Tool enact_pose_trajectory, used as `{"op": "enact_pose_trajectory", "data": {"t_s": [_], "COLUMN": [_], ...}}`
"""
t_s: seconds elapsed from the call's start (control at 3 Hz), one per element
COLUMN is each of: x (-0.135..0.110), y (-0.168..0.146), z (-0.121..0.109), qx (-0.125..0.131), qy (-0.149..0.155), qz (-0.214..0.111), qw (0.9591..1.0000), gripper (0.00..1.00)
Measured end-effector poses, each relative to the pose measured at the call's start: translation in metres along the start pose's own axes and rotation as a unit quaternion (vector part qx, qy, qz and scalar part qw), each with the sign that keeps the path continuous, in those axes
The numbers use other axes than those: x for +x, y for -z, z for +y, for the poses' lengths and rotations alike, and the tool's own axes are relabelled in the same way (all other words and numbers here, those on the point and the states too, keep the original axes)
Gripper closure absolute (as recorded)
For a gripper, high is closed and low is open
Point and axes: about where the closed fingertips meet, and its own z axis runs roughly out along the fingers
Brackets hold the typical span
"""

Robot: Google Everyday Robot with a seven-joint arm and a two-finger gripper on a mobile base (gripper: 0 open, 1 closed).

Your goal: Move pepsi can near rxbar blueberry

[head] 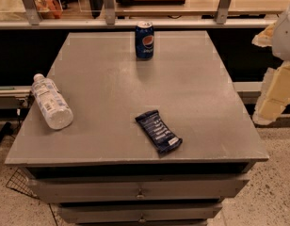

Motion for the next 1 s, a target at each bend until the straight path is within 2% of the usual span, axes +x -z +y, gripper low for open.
{"op": "enact_pose_trajectory", "data": {"t_s": [0.33,0.67,1.0], "x": [0.000,-0.006,-0.020], "y": [0.000,-0.011,-0.042], "z": [0.000,-0.017,-0.059], "qx": [0.000,0.017,0.044], "qy": [0.000,-0.012,-0.045], "qz": [0.000,-0.024,-0.092], "qw": [1.0000,0.9995,0.9938], "gripper": [0.00,0.00,0.00]}}
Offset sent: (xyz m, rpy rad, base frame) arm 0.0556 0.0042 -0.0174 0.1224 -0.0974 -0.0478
